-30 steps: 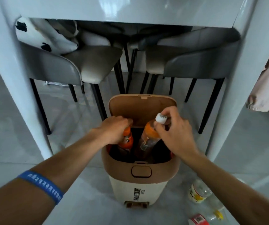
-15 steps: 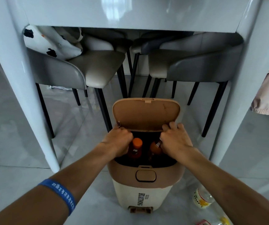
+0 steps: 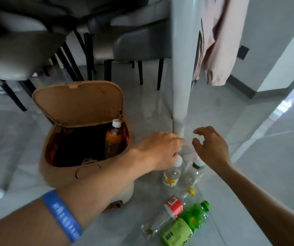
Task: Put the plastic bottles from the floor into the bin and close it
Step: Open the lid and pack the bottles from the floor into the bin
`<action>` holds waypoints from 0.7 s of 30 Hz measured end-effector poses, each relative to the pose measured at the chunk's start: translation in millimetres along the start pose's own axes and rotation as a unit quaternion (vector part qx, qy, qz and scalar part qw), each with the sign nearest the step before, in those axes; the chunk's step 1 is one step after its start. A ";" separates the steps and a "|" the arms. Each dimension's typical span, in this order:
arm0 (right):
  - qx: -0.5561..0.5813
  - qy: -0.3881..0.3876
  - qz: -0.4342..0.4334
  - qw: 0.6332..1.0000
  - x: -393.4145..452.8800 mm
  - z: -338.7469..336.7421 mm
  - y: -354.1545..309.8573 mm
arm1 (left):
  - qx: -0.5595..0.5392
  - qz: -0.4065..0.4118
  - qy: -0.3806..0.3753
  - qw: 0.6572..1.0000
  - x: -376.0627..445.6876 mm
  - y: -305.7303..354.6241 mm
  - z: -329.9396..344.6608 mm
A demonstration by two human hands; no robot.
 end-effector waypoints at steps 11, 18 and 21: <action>-0.053 -0.160 -0.018 0.986 -26.1 54.5 41.3 | -0.004 -0.052 -0.143 0.988 15.5 8.5 84.9; 0.121 0.063 -0.070 0.988 1.7 -39.0 -46.8 | -0.105 -0.093 0.010 0.990 -8.0 -17.5 -74.1; 0.180 0.150 -0.112 0.966 3.8 -87.8 -100.2 | -0.108 -0.105 0.102 0.983 -47.2 -31.1 -157.3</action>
Point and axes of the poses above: each hand's wrist, its own x-axis towards the middle knuckle, its own z-axis out of the palm, y = z × x, the point moved 3 cm from there along x, towards the middle knuckle, and after that the axes turned 8 degrees about -y, right-handed, at the moved point
